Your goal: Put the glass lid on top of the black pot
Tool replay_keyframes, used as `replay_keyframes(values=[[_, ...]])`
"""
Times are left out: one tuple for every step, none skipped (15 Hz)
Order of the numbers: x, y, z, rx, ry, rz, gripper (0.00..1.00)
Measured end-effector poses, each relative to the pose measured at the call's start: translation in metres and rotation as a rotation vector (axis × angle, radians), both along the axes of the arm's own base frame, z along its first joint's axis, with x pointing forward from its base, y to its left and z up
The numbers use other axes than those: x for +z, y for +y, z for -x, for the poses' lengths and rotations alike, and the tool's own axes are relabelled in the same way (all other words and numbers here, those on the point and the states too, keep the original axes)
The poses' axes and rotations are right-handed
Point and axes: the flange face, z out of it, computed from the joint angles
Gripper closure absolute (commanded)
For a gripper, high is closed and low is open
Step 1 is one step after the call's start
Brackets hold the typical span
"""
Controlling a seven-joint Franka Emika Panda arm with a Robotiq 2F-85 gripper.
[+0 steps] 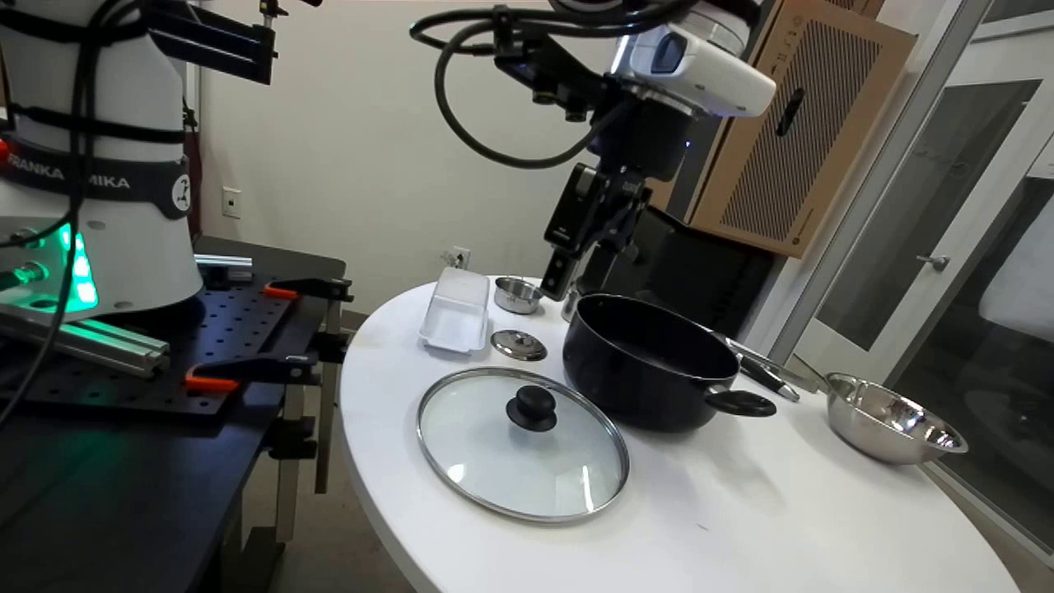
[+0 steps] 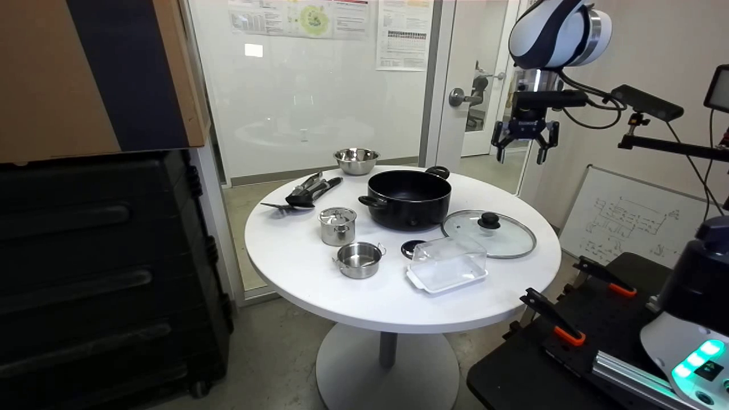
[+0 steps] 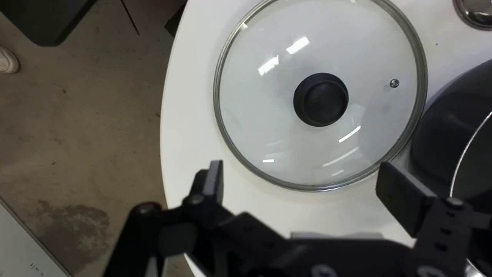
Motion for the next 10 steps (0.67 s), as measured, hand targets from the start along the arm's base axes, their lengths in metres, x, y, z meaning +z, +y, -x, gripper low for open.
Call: replay_keyframes(values=[[0.004, 0.002, -0.003, 0.003, 0.003, -0.001, 0.0], [0.006, 0.002, -0.005, 0.005, 0.003, -0.001, 0.0], [0.007, 0.002, -0.005, 0.004, 0.003, -0.001, 0.0], [0.007, 0.001, -0.005, 0.003, 0.004, -0.001, 0.0], [0.007, 0.001, -0.005, 0.004, 0.005, 0.0, 0.0], [0.005, 0.002, -0.004, 0.01, 0.007, 0.002, 0.0], [0.001, 0.006, -0.003, 0.019, 0.015, 0.003, 0.0], [-0.005, 0.01, -0.001, 0.033, 0.024, 0.005, 0.0], [-0.014, 0.016, 0.001, 0.049, 0.032, 0.007, 0.0], [-0.024, 0.021, 0.003, 0.067, 0.043, 0.011, 0.0]])
